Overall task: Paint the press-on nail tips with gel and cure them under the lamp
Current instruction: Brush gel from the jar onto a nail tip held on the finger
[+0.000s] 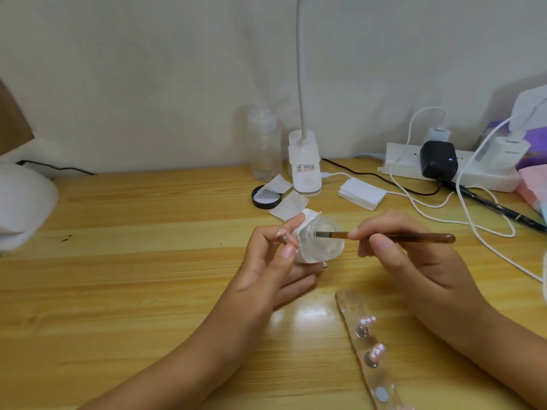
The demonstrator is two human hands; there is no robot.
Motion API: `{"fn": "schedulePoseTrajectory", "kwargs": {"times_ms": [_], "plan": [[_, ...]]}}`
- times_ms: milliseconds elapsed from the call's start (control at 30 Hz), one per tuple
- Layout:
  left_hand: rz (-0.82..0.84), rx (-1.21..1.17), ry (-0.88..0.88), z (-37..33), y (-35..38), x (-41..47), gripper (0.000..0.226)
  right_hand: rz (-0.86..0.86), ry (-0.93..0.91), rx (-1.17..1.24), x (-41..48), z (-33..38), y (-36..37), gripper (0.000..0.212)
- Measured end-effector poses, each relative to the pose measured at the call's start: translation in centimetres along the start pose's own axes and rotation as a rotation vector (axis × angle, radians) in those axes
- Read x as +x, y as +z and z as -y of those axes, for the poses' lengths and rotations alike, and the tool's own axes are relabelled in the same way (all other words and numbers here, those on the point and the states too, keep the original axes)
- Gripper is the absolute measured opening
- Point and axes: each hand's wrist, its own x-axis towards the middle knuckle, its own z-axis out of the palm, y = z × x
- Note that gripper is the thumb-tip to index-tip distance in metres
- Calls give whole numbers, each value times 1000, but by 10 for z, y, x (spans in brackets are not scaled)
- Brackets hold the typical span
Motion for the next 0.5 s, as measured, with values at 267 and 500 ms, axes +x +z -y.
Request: {"fn": "schedulePoseTrajectory", "kwargs": {"times_ms": [267, 500], "plan": [[-24, -64, -40, 2, -3, 3, 10, -40, 11, 44, 1, -1, -2, 19], [-160, -118, -81, 1, -6, 5, 5, -291, 116, 225, 7, -7, -11, 32]]}}
